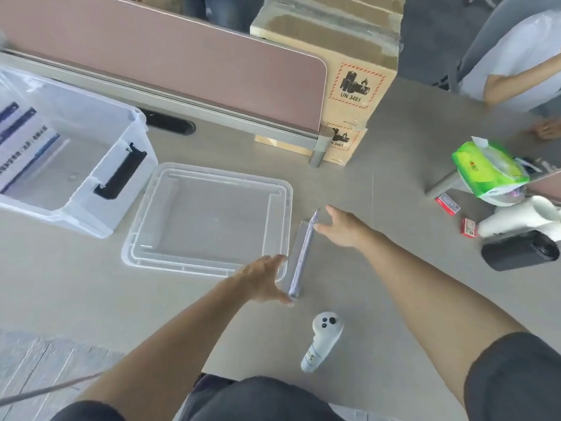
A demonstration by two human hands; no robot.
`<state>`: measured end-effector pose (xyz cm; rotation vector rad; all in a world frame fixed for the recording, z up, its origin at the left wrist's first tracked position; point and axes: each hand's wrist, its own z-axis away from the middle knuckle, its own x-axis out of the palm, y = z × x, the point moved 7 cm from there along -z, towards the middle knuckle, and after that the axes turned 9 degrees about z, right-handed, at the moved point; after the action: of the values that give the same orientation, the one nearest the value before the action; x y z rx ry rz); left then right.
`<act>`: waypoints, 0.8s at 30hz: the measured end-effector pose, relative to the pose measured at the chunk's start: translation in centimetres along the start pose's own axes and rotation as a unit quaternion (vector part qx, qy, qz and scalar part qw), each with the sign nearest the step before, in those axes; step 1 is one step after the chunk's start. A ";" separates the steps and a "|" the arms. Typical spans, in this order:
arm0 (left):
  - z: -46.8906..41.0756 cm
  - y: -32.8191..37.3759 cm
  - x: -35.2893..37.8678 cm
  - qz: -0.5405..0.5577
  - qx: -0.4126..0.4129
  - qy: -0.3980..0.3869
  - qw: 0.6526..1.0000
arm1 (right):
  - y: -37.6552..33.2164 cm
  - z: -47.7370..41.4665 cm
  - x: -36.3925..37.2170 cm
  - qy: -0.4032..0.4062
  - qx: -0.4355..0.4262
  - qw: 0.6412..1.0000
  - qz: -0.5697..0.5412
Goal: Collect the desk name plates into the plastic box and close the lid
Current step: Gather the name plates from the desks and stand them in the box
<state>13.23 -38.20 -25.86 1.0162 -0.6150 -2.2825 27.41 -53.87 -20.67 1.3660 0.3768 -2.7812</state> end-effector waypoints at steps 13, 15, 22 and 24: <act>0.4 4.5 4.0 -0.077 -0.100 0.096 0.987 | 0.4 -3.9 2.1 -0.013 -0.110 0.982 -0.152; 0.4 5.1 3.8 -0.080 -0.111 0.097 0.986 | 0.4 -4.1 1.3 -0.009 -0.135 0.983 -0.122; 0.3 8.3 -0.1 -0.026 -0.120 0.158 0.980 | 1.5 -4.1 -4.7 0.033 -0.162 0.979 -0.122; 0.6 9.2 -1.5 -0.031 -0.113 0.183 0.976 | 1.9 -3.6 -6.2 0.055 -0.162 0.974 -0.149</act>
<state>16.41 -43.89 -19.23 1.3097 -0.1682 -2.0799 34.28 -55.42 -18.32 1.4860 1.0703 -2.6963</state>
